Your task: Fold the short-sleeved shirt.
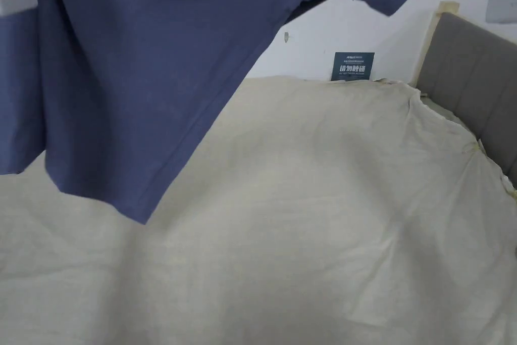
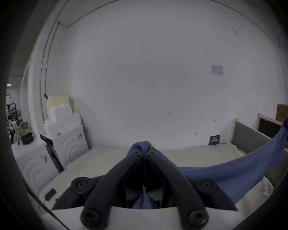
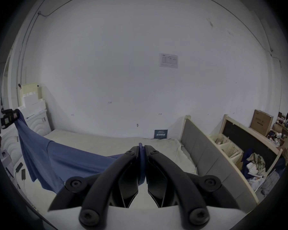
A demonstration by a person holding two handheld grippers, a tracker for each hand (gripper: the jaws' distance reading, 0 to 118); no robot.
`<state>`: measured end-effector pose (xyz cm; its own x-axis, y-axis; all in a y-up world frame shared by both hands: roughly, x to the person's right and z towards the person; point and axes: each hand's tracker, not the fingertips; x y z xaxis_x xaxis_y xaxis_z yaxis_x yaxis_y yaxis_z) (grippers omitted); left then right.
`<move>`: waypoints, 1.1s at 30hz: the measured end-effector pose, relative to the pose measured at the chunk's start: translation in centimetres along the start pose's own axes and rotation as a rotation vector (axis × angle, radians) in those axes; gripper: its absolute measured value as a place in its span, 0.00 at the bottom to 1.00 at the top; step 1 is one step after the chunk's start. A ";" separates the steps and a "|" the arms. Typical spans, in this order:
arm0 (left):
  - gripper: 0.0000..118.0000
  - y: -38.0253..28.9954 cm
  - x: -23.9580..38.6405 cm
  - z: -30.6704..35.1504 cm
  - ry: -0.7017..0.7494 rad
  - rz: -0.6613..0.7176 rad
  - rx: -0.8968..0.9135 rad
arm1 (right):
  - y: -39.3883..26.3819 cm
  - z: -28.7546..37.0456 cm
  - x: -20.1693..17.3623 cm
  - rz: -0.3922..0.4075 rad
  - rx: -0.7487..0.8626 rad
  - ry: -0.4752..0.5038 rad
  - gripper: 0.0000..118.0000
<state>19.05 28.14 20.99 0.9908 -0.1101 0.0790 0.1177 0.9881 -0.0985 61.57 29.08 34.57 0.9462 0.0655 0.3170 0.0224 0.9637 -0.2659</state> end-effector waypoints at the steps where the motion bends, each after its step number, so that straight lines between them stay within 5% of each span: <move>1: 0.00 0.6 0.5 -0.9 0.014 -0.010 0.003 | 0.4 -0.2 -0.6 0.007 0.006 -0.019 0.05; 10: 0.00 0.6 5.4 -9.4 0.086 -0.070 -0.006 | 1.2 -8.1 -1.0 -0.034 0.007 -0.121 0.05; 16: 0.00 -5.3 8.5 -14.1 0.083 -0.189 -0.072 | -2.9 -14.7 0.0 -0.077 -0.052 -0.145 0.05; 21: 0.00 -14.2 10.6 -15.5 0.030 -0.306 -0.210 | -10.2 -18.6 0.1 -0.060 -0.190 -0.135 0.05; 33: 0.00 -37.1 9.5 -6.1 -0.132 -0.211 -0.569 | -35.8 -15.1 -0.1 -0.062 -0.610 -0.103 0.05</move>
<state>24.49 -10.17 19.32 0.9298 -0.2472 0.2726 0.3637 0.7304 -0.5781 65.59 -9.31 30.28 0.9020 0.0682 0.4262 0.2851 0.6474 -0.7068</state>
